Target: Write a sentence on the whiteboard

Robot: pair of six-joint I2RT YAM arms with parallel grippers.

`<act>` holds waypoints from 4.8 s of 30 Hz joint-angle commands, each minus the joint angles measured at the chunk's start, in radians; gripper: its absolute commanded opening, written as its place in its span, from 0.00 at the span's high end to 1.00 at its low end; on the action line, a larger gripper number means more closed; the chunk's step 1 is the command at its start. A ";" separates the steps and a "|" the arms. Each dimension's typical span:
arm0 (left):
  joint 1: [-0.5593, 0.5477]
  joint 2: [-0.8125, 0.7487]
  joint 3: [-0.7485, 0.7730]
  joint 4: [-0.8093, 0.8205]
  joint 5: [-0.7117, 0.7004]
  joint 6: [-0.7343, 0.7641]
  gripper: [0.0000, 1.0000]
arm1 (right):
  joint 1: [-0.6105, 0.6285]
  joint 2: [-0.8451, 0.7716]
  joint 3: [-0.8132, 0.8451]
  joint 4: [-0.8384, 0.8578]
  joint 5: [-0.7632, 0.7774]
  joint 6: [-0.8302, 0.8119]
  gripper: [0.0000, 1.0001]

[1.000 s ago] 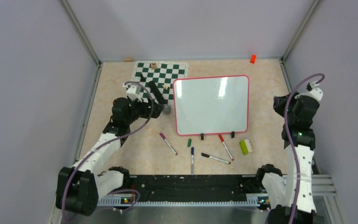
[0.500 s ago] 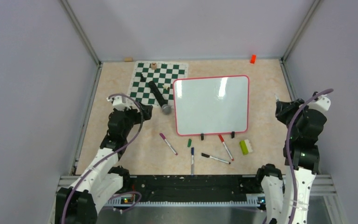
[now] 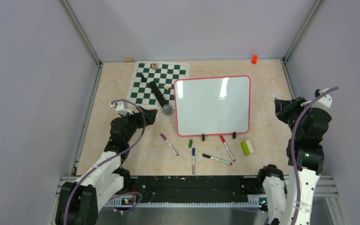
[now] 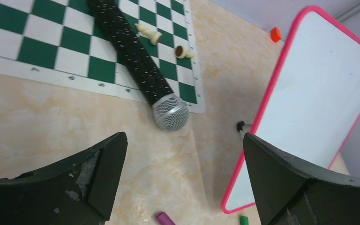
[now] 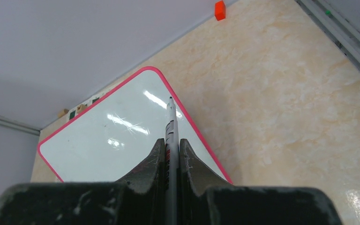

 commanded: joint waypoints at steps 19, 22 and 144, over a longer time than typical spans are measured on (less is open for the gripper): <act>-0.065 0.514 0.249 0.316 0.703 0.096 0.01 | 0.005 0.137 0.064 0.087 -0.223 -0.051 1.00; -0.087 0.502 0.282 0.283 0.641 0.054 0.01 | 0.006 0.159 0.078 0.057 -0.227 -0.054 1.00; -0.090 1.176 0.488 1.145 1.147 -0.276 1.00 | 1.279 1.011 0.662 0.015 0.791 -0.137 1.00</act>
